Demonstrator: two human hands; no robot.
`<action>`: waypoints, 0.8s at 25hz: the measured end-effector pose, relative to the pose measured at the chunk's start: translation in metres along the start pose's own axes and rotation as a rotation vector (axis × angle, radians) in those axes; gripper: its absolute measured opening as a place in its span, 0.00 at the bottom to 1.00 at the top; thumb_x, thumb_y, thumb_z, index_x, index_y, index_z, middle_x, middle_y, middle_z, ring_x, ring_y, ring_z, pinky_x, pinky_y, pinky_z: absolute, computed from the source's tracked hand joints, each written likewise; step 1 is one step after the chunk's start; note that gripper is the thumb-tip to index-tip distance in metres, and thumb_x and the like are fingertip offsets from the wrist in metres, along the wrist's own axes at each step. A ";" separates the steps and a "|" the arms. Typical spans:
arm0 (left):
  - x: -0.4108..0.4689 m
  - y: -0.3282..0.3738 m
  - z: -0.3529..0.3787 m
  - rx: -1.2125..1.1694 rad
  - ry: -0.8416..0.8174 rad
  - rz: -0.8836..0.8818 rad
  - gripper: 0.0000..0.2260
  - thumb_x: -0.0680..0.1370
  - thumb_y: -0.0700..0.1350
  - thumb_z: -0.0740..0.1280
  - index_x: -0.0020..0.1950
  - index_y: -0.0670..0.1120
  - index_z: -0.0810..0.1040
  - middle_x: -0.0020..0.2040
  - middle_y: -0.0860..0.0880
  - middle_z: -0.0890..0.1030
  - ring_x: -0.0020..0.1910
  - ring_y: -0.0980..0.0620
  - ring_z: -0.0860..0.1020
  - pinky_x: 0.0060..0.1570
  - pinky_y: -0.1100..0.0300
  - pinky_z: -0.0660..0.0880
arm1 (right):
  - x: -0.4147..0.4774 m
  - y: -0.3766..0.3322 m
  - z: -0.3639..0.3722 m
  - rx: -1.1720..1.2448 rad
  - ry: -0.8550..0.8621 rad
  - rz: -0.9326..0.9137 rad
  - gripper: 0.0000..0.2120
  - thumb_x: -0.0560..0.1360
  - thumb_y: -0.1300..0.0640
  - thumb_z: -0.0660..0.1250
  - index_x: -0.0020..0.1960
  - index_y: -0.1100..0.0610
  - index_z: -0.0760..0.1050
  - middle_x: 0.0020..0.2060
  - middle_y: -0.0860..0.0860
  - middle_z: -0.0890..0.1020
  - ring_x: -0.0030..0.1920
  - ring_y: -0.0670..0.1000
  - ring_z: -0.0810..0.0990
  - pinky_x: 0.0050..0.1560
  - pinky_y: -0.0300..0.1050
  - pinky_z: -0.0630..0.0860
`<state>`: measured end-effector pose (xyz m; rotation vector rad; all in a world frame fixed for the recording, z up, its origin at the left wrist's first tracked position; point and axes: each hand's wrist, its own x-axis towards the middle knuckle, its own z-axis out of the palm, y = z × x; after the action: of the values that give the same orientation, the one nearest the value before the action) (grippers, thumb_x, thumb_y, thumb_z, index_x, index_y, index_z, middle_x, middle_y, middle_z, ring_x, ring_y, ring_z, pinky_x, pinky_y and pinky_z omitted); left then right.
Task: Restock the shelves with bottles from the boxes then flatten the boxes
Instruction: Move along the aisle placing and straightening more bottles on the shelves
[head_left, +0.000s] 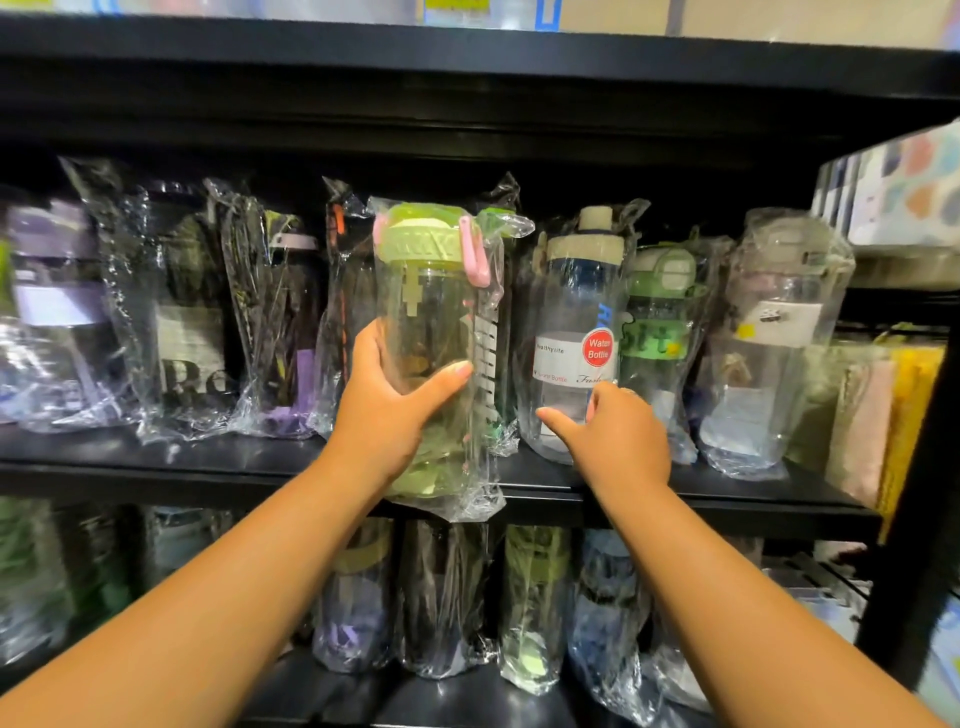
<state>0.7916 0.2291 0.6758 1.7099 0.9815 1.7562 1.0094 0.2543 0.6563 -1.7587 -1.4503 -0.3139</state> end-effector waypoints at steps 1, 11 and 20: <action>0.000 0.000 0.000 0.000 0.004 0.001 0.40 0.67 0.57 0.77 0.74 0.52 0.63 0.65 0.56 0.76 0.63 0.58 0.77 0.67 0.51 0.73 | 0.003 0.000 0.002 -0.011 -0.014 0.003 0.25 0.71 0.33 0.68 0.39 0.53 0.64 0.39 0.52 0.75 0.39 0.55 0.74 0.30 0.46 0.60; 0.004 0.002 -0.002 -0.049 -0.036 -0.022 0.39 0.67 0.58 0.79 0.73 0.53 0.65 0.66 0.56 0.77 0.64 0.57 0.77 0.68 0.49 0.73 | 0.002 -0.004 0.000 0.203 -0.010 0.030 0.25 0.75 0.34 0.64 0.35 0.55 0.66 0.31 0.50 0.75 0.37 0.55 0.76 0.33 0.48 0.66; 0.006 0.029 0.010 -0.332 -0.176 -0.031 0.31 0.68 0.50 0.77 0.67 0.49 0.70 0.58 0.51 0.84 0.56 0.53 0.83 0.56 0.55 0.80 | -0.055 -0.059 -0.025 1.057 -0.521 -0.241 0.32 0.72 0.48 0.74 0.71 0.44 0.63 0.62 0.39 0.78 0.59 0.34 0.77 0.57 0.32 0.75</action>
<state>0.8046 0.2170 0.7014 1.5927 0.5991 1.6119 0.9468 0.1982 0.6618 -0.8068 -1.7091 0.7369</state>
